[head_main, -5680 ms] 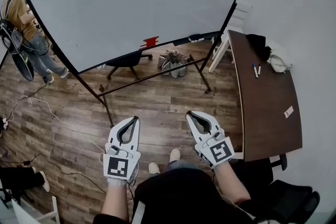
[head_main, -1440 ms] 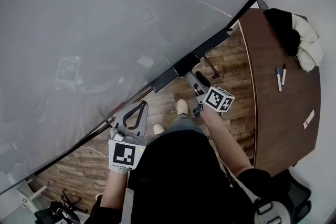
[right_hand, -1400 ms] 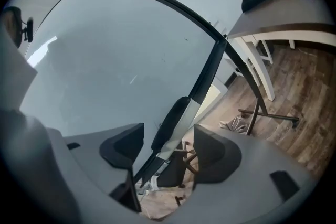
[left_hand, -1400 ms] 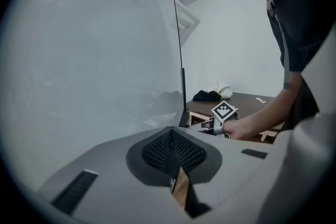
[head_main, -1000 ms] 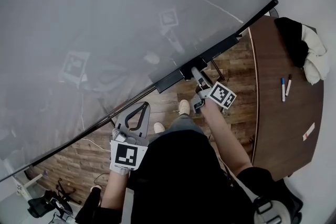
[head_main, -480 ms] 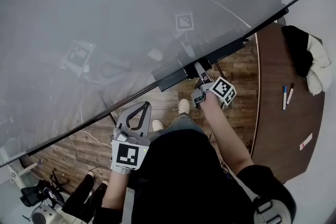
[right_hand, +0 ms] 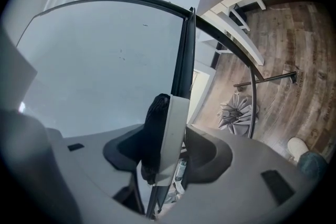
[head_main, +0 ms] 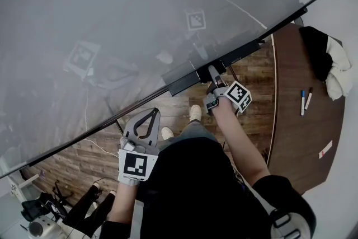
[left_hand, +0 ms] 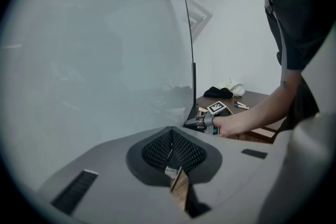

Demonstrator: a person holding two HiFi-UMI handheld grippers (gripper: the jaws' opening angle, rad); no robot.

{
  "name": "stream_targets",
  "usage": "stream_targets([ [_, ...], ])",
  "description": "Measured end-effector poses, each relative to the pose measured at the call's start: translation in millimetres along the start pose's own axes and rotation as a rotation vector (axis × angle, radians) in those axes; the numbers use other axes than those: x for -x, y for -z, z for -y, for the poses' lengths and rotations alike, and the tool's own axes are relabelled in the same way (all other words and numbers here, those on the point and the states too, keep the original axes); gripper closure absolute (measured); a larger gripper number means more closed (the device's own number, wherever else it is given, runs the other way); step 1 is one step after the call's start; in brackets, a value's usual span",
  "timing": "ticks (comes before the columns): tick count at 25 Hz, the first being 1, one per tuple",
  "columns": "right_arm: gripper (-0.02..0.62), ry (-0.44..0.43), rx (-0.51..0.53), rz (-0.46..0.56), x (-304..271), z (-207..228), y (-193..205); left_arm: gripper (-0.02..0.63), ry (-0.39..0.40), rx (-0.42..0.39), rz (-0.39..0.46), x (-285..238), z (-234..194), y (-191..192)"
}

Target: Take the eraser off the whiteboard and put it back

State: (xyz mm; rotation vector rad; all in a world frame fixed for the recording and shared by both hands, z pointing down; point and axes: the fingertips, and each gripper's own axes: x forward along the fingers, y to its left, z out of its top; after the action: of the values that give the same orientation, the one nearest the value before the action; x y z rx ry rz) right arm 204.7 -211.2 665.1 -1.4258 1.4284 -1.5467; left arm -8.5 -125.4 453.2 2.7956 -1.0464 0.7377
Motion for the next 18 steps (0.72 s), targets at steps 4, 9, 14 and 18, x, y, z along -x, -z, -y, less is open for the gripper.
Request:
stream_targets([
  [4, 0.379, 0.002, -0.004, 0.019, 6.2, -0.3, -0.1, 0.6, 0.015, 0.0, 0.007, 1.2, 0.8, 1.8],
  [9, 0.388, 0.01, -0.001, 0.044, 17.0, 0.2, -0.4, 0.6, 0.03, -0.002, 0.014, 5.0, 1.3, 4.1],
  [14, 0.397, 0.01, 0.018, 0.065, 30.6, -0.6, -1.6, 0.6, 0.042, -0.007, 0.024, 9.1, 6.7, 5.6],
  [18, 0.405, 0.013, 0.029, 0.076, 40.1, -5.3, 2.9, 0.6, 0.056, -0.018, 0.03, 18.0, 7.2, 6.6],
])
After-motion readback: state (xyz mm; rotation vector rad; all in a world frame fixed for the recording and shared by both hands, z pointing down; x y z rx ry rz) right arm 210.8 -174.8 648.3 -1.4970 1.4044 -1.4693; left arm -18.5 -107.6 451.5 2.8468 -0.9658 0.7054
